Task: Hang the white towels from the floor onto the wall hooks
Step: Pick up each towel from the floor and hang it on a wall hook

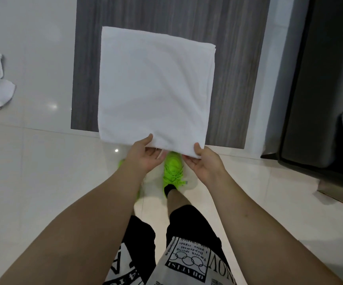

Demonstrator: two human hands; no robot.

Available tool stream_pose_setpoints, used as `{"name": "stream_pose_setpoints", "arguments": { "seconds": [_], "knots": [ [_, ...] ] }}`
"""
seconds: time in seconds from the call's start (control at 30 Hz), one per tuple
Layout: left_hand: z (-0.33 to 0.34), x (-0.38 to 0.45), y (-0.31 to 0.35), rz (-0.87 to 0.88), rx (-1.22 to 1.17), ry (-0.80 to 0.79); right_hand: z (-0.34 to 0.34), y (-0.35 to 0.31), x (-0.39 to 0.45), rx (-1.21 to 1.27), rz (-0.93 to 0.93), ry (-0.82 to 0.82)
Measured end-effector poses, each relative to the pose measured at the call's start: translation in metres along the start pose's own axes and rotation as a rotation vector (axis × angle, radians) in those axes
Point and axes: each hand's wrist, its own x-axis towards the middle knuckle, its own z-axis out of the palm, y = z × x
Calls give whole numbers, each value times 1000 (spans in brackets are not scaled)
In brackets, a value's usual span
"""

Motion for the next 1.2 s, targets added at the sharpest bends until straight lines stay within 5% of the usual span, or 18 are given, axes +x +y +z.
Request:
{"name": "stream_pose_setpoints", "arguments": {
  "seconds": [0.33, 0.5, 0.7, 0.83, 0.97, 1.2],
  "knots": [
    [-1, -45, 3, 111, 31, -27, -10, -10, -39, -36, -119, 108],
    [-6, -124, 41, 266, 15, -139, 34, 0, -94, -82, -199, 33],
    [-42, -256, 112, 724, 147, -122, 120, 35, -196, -825, -277, -89],
    [-102, -354, 157, 1075, 554, 20, 200, 59, -287, -1144, -785, -43],
    [-198, -449, 187, 1380, 899, 102, 291, 120, -400, -1193, -1138, -448],
    [-435, -594, 216, 1585, 964, 419, 412, 315, -554, -1637, -1591, -1056]
  ]
}}
